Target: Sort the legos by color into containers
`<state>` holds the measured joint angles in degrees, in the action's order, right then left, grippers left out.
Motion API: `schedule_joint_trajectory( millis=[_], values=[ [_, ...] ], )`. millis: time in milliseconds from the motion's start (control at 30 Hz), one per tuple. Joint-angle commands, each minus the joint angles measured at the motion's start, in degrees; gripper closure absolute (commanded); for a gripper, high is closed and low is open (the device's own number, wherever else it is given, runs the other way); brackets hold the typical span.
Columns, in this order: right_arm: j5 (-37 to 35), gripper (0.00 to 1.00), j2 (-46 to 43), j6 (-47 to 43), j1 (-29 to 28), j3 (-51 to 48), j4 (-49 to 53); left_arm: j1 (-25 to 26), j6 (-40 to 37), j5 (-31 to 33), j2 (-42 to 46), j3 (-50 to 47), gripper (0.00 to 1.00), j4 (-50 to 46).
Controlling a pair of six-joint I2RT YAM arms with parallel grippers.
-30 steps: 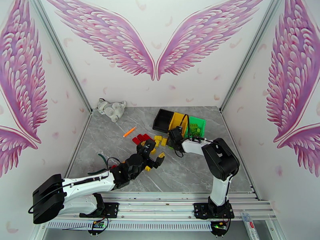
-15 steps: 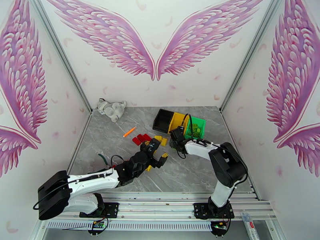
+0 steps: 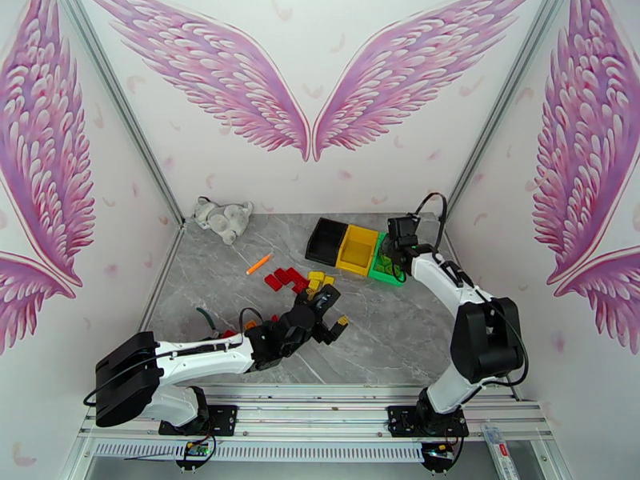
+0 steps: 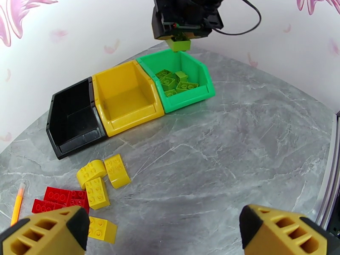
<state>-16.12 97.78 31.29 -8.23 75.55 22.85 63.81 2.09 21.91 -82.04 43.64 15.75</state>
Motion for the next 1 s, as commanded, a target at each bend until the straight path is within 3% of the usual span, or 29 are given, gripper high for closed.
schedule_joint_trajectory(
  millis=[0, 133, 233, 400, 667, 767, 967],
  values=[
    [0.2, 0.52, 3.2, -1.5, 0.9, 2.8, 4.8, 0.2, -0.2, 0.7, -0.5, 2.2, 0.01, -1.3],
    [1.1, 0.37, 4.0, -1.8, 1.6, 3.8, 5.5, 0.1, 0.2, 1.6, -0.1, 1.9, 0.01, -1.2],
    [2.0, 0.32, 2.6, -1.8, 1.6, 3.2, 5.6, 0.1, 0.3, 2.7, 0.2, 1.5, 0.01, -0.9],
    [5.3, 0.01, -3.9, -1.1, -1.0, -1.5, 4.4, 0.0, 0.9, 6.5, 1.1, 0.6, 0.01, 0.0],
    [4.9, 0.01, -8.8, 0.5, -11.8, -2.0, 14.3, -0.9, 5.2, 16.9, 1.9, 0.9, 0.01, -2.6],
    [2.0, 0.01, -11.5, 0.1, -14.5, -2.6, 19.3, -2.3, 8.1, 17.5, 3.3, 0.7, 0.01, -4.7],
    [1.0, 0.01, -28.5, 2.0, -15.4, -19.5, 8.6, -7.1, 10.5, 14.2, 5.7, 0.7, 0.01, -8.9]
  ],
)
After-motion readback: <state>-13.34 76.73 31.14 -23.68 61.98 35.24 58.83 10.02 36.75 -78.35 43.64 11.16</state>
